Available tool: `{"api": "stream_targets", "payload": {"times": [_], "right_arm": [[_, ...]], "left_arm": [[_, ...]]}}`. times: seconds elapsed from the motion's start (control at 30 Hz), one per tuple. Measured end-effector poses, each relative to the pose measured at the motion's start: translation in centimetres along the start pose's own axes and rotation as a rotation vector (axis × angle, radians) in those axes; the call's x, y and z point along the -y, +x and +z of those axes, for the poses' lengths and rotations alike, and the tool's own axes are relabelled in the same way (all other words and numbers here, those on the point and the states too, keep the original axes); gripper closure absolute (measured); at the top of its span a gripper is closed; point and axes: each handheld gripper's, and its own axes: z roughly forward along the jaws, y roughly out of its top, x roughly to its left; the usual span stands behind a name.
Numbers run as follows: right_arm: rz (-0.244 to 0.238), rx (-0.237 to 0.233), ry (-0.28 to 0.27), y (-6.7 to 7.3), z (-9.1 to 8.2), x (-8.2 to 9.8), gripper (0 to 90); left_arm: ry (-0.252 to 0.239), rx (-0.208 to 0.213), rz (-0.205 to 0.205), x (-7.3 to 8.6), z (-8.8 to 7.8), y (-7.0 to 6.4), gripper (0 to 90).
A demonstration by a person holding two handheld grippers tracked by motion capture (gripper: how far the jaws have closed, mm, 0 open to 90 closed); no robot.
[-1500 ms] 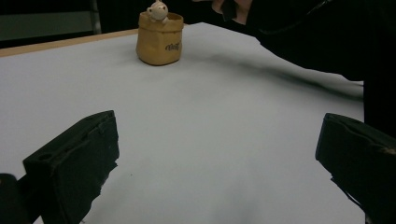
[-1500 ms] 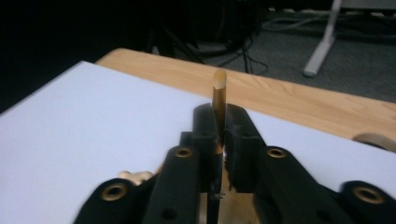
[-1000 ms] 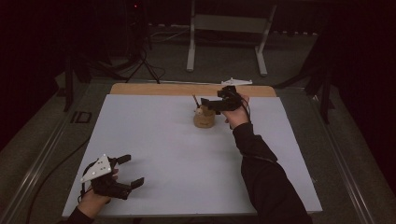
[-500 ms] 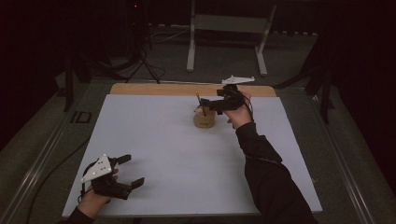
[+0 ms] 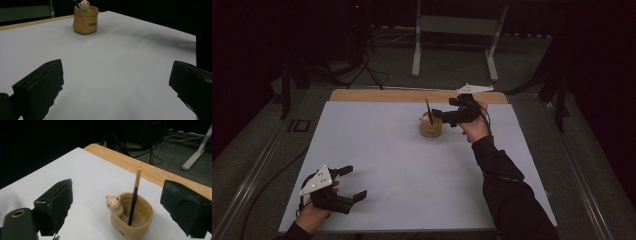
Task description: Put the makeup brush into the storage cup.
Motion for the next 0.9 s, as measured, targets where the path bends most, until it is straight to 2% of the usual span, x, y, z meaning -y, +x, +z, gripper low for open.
{"api": "stream_targets", "payload": {"times": [0.1, 0.23, 0.4, 0.6, 0.9], "right_arm": [[0.006, -0.009, 0.001, 0.1, -0.5, 0.3, 10.8], [-0.007, -0.012, 0.015, 0.2, -1.1, 1.0, 10.6], [-0.020, -0.021, 0.009, 0.4, -2.2, 1.9, 10.6], [0.001, -0.049, 0.002, 0.7, -3.4, 2.9, 10.2], [-0.020, -0.092, 0.004, 1.0, -4.8, 4.7, 10.3]], "left_arm": [[0.001, 0.000, 0.002, 0.0, 0.0, 0.0, 0.6], [0.004, 0.000, 0.003, 0.0, 0.0, 0.0, 0.6], [0.004, 0.000, 0.003, 0.0, 0.0, 0.0, 0.6], [0.004, 0.001, 0.002, 0.0, 0.0, 0.0, 0.6], [0.007, 0.000, 0.000, 0.0, 0.0, -0.1, 0.6]]}}
